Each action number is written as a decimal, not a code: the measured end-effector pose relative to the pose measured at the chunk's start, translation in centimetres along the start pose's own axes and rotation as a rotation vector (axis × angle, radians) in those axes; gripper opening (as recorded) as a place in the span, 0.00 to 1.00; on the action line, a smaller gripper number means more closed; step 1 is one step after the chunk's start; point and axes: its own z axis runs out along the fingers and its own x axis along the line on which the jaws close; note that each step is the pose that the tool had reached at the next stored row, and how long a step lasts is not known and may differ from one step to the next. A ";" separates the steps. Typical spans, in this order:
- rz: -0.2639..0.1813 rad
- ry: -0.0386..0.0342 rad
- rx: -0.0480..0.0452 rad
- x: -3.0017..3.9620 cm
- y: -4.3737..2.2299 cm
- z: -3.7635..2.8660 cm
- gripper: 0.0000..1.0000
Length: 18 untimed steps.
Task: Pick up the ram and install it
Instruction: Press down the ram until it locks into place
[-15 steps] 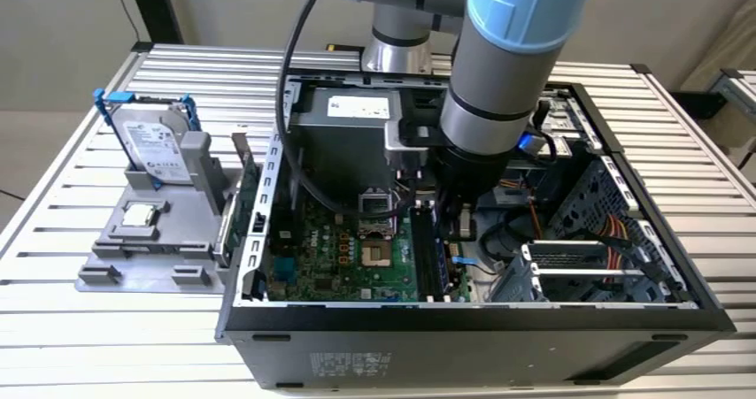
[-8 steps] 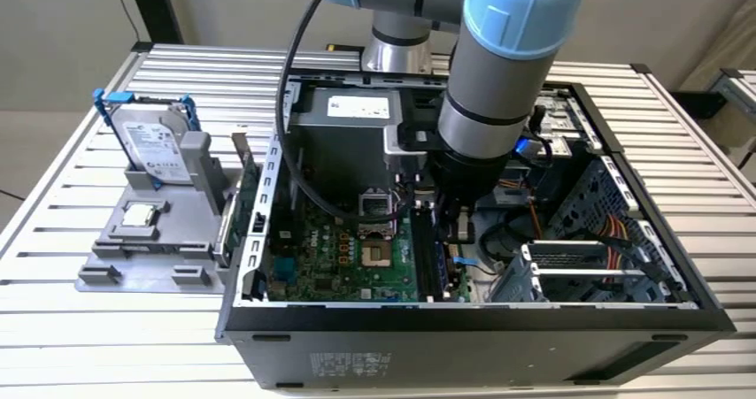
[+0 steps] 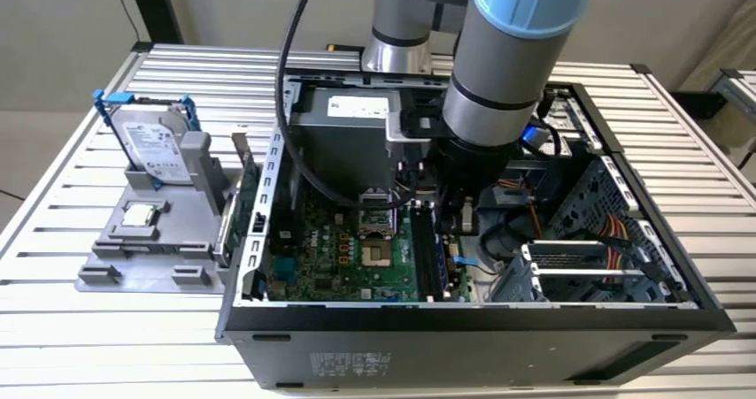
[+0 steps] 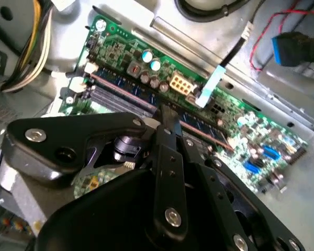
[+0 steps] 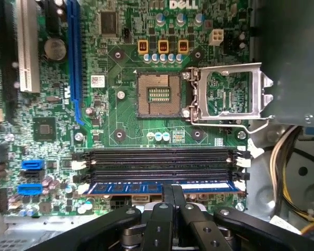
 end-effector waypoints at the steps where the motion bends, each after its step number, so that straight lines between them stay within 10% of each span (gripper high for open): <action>1: 0.000 0.0005 -0.0008 0.00 0.00 -0.44 0.00; 6: 0.000 0.0007 -0.0072 -0.02 -0.01 -1.90 0.00; 18: 0.000 0.0005 -0.0072 -0.02 -0.02 -2.01 0.00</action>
